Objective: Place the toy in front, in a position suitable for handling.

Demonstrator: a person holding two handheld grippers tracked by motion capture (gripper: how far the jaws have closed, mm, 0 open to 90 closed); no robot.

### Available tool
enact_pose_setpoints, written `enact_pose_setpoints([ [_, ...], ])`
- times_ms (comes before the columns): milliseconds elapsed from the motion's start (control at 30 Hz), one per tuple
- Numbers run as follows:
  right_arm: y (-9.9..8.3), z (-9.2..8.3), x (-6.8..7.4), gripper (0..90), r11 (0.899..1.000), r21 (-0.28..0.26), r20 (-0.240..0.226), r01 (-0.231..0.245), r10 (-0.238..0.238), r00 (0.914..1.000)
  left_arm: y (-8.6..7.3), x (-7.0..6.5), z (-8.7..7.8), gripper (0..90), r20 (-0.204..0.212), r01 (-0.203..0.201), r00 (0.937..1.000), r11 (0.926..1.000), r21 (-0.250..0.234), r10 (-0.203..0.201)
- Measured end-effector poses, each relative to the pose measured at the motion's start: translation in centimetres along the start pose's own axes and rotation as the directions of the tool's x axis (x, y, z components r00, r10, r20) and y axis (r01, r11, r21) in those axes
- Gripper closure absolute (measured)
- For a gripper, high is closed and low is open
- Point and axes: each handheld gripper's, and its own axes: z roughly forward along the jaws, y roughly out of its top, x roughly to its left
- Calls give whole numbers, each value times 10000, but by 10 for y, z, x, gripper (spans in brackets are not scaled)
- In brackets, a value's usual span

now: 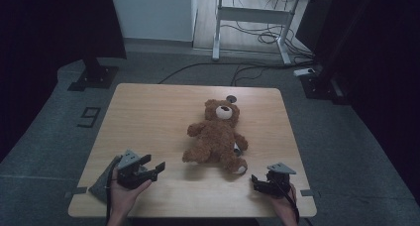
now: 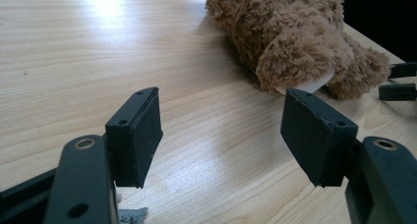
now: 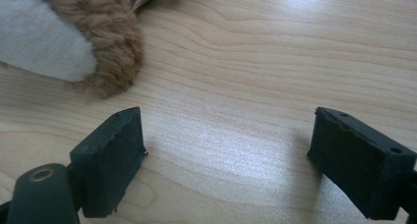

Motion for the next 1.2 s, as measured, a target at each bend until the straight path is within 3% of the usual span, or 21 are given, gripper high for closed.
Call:
enact_pose_setpoints([
  [200,-1,-4,-3,132,9983,-160,-155,-561,558,9983,7,-1,0,319,14,-110,9999,9999,-21,110],
  [300,1,-9,-4,132,9965,-384,-229,-740,732,9971,19,-7,2,320,257,-301,9992,9994,-142,305],
  [433,8,-14,2,132,9940,-700,-496,-837,803,9955,33,-12,10,323,289,-548,9980,9982,-261,555],
  [600,17,-12,12,132,9945,-762,-831,-714,651,9944,49,-12,32,326,510,-604,9969,9982,-22,604],
  [667,24,-8,21,132,9954,-770,-1196,-565,470,9917,59,-11,46,327,438,-747,9963,9971,149,740],
  [933,44,-1,37,145,9946,-997,-1599,-287,125,9870,81,-3,90,329,686,-513,9966,9963,683,466],
  [1200,60,7,47,147,9930,-1136,-1878,-325,106,9822,91,-11,125,303,673,-1306,9901,9844,1179,1233],
])
